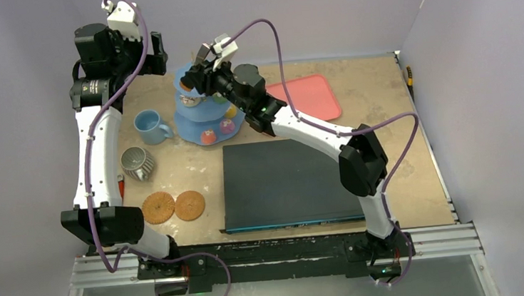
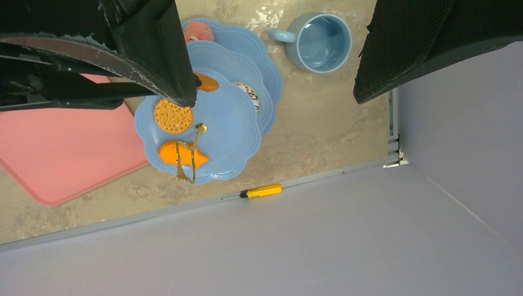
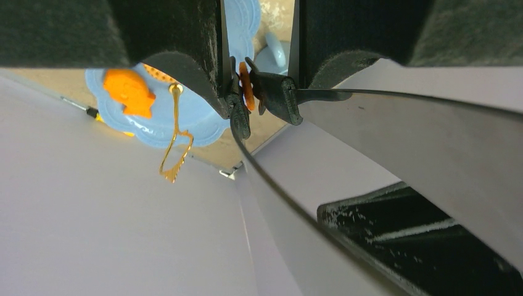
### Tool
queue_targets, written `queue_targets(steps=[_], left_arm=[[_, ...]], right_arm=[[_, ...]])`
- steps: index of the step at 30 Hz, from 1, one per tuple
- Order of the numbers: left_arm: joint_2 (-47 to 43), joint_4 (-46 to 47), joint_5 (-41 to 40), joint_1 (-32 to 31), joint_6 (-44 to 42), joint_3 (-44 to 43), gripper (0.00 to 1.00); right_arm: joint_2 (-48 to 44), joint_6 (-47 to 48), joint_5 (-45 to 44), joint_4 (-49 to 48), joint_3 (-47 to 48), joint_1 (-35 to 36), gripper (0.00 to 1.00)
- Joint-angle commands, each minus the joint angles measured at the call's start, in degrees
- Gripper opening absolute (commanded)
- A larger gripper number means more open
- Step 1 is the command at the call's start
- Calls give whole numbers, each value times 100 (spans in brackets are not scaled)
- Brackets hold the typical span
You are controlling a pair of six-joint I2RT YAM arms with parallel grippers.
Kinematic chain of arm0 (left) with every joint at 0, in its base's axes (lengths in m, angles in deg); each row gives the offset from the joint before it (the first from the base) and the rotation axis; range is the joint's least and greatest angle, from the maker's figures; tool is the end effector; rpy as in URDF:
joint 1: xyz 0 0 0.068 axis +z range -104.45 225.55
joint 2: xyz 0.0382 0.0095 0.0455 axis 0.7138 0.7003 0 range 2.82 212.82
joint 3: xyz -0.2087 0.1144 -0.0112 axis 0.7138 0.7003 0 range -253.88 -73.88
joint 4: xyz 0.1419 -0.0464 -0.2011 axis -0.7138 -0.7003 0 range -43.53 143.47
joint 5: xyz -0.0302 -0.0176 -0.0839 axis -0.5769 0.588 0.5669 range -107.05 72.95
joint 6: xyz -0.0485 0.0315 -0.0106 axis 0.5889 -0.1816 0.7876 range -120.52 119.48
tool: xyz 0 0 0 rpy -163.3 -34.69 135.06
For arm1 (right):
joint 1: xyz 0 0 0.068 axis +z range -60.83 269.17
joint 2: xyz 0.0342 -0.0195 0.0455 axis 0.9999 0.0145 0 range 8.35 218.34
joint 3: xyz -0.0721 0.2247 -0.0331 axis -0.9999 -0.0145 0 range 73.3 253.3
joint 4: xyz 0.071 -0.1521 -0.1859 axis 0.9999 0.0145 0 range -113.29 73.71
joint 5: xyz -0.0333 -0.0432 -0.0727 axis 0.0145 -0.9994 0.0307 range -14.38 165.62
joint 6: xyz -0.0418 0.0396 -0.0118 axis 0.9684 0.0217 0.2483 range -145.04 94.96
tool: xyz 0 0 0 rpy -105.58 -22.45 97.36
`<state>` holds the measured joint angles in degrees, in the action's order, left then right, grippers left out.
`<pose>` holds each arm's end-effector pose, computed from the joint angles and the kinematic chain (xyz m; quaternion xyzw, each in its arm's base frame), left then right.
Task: Serve the afternoon tea
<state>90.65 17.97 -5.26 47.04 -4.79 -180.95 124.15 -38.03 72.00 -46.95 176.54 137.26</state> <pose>0.3229 -0.0004 0.4426 0.0808 0.7941 -0.0520 0.6001 0.3189 0.3511 0.3491 -0.1682 0.6129 0.3749 0.6749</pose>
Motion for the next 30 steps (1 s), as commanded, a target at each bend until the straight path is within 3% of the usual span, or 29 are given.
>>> queue_targets(steps=[1,30], left_arm=[[-205,92,7,44,-96,-171,99],[-249,70,-10,74,-178,-37,99]], right_arm=[[80,172,-206,-603,460,36,22],[902,2344,-1030,-991,908,484,26]])
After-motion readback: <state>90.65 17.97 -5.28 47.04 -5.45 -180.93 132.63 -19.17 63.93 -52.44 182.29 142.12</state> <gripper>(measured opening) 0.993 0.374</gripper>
